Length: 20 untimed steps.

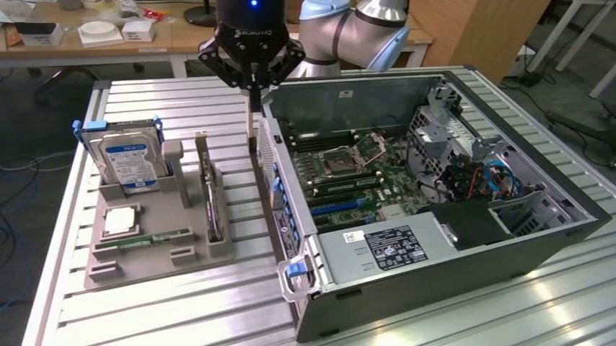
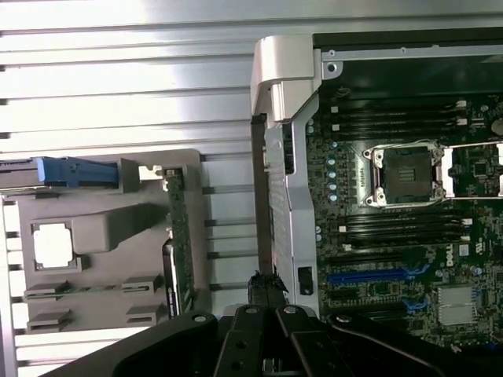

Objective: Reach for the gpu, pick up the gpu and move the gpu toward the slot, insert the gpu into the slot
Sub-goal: 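Reach for the gpu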

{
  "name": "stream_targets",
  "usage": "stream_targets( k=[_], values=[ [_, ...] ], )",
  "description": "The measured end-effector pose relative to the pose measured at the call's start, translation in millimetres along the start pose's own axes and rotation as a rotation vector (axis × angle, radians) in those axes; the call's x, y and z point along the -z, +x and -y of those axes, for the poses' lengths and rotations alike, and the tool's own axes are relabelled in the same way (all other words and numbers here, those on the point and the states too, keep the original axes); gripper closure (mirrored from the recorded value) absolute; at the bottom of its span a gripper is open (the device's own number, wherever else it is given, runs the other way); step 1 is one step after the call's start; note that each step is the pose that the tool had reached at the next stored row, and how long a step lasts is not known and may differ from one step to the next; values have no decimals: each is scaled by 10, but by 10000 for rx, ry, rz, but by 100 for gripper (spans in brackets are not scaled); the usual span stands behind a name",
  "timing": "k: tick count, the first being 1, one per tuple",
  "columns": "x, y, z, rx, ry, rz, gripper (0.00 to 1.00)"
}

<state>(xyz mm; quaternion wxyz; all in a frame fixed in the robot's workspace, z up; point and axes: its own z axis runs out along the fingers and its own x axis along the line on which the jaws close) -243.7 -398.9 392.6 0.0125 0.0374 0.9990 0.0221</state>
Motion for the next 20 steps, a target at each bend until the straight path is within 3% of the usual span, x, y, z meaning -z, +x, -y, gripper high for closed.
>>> stream_targets(
  k=[20],
  values=[
    [4, 305, 23, 0, 0, -1, 90]
  ],
)
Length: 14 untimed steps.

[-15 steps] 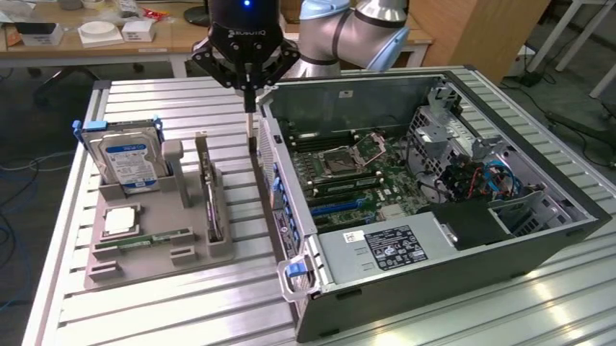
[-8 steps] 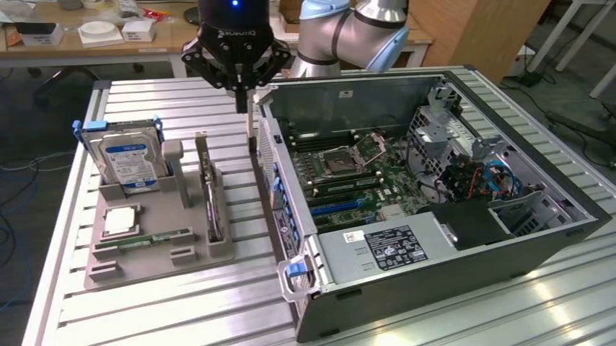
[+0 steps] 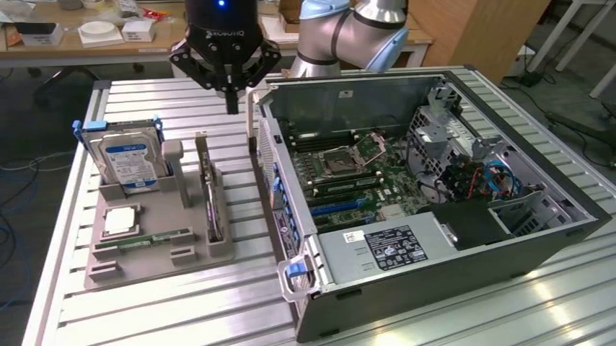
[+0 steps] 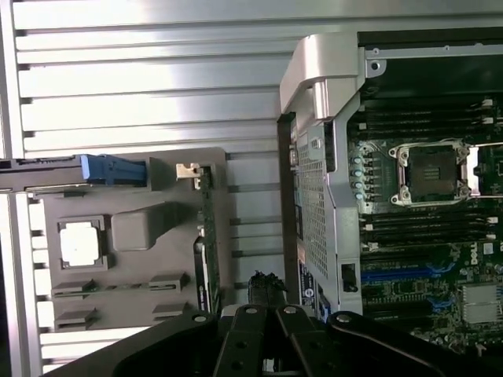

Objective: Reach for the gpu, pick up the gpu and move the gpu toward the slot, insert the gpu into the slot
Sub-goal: 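Reach for the gpu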

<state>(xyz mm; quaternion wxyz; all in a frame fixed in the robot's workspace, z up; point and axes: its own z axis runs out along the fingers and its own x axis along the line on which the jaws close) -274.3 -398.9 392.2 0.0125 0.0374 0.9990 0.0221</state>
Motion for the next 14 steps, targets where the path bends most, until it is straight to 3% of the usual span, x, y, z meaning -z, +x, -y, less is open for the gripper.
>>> stream_targets(
  k=[14],
  values=[
    [4, 269, 20, -1, 0, 0, 90]
  ],
)
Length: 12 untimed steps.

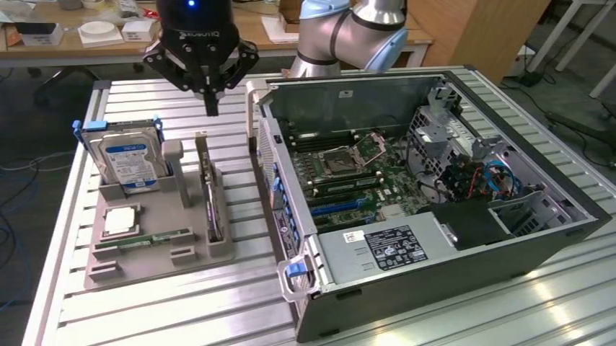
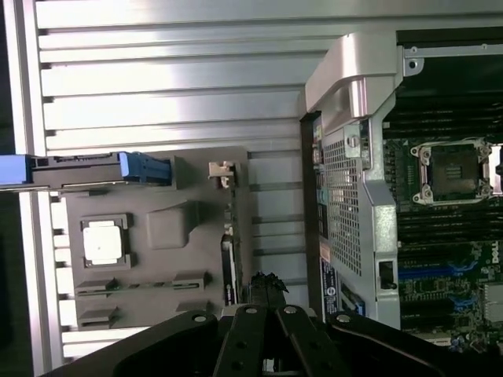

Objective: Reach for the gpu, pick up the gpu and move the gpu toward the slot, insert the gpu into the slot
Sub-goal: 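Reach for the gpu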

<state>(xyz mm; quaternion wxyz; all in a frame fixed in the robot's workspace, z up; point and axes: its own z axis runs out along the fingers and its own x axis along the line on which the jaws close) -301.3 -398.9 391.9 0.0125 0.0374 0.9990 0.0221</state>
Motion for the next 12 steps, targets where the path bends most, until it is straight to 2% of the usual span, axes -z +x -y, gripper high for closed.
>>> stream_targets(
  k=[12],
  values=[
    [5, 243, 18, 1, 0, -1, 90]
  ],
)
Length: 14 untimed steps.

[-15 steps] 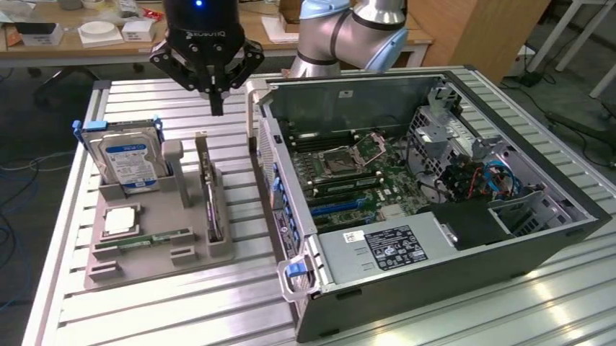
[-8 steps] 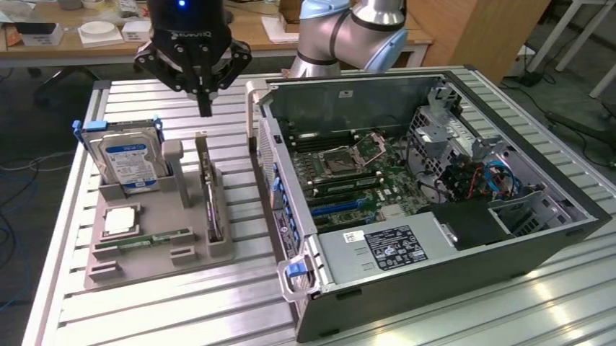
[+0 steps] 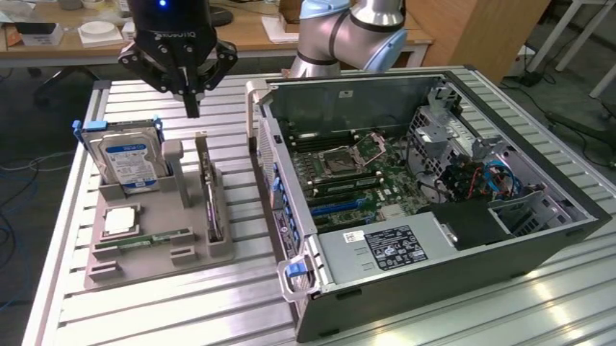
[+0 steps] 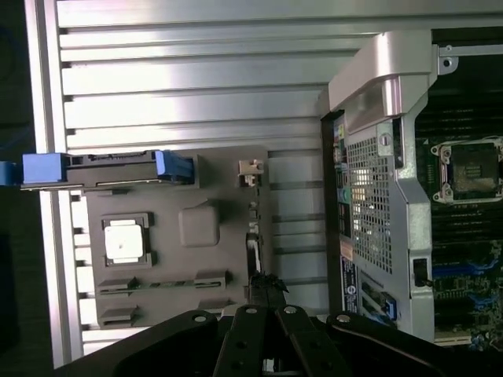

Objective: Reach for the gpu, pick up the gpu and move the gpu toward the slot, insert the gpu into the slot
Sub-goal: 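Reach for the gpu, then pick up the gpu and move the gpu toward the slot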

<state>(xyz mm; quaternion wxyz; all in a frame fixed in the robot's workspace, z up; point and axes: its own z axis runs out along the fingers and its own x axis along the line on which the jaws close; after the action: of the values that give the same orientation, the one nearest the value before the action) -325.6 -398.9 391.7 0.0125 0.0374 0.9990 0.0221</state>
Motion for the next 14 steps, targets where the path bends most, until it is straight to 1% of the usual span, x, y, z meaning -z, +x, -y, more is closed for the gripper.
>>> stream_targets(
  k=[7, 14],
  values=[
    [1, 109, 8, 0, 0, 1, 90],
    [2, 111, 8, 0, 0, 0, 90]
  ],
)
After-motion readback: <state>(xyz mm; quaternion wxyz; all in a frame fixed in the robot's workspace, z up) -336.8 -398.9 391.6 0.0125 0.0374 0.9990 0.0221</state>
